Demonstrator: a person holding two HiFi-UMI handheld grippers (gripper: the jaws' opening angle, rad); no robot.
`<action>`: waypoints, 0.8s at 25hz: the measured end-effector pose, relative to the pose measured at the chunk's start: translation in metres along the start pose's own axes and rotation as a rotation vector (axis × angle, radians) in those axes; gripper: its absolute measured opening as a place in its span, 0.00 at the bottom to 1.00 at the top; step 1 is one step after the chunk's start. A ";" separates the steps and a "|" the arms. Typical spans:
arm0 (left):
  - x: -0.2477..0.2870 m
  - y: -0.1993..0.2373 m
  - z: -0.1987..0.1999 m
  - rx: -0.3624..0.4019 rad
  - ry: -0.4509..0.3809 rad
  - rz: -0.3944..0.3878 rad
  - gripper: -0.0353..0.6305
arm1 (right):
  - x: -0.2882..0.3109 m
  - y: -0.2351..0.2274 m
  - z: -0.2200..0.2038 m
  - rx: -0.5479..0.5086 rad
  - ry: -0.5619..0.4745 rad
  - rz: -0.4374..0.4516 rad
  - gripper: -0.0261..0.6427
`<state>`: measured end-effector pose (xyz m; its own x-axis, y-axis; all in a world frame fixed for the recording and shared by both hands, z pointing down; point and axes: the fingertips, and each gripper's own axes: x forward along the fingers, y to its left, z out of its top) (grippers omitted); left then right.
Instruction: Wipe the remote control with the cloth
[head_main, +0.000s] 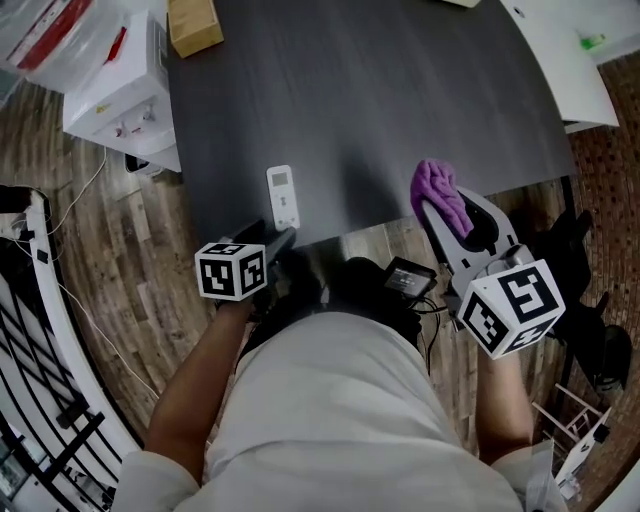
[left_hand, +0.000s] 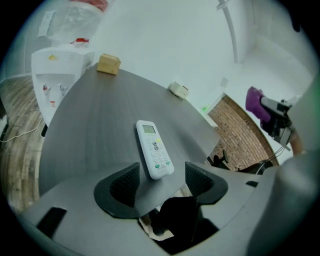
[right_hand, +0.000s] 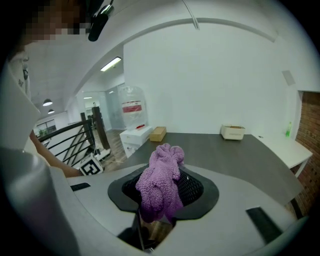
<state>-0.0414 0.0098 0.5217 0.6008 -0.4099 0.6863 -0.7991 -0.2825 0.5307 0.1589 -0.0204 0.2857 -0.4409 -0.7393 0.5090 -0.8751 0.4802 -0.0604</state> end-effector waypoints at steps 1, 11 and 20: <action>-0.010 -0.002 0.001 -0.013 -0.032 -0.003 0.47 | -0.003 -0.002 -0.005 -0.004 0.001 0.004 0.23; -0.128 -0.111 -0.017 -0.356 -0.525 -0.379 0.46 | -0.055 0.004 -0.031 -0.011 -0.053 0.201 0.23; -0.206 -0.225 -0.055 -0.279 -0.822 -0.558 0.08 | -0.122 0.034 -0.075 0.195 -0.088 0.427 0.23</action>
<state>0.0163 0.2056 0.2887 0.5992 -0.7779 -0.1894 -0.3140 -0.4459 0.8382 0.1979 0.1219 0.2856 -0.7773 -0.5360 0.3294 -0.6291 0.6584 -0.4131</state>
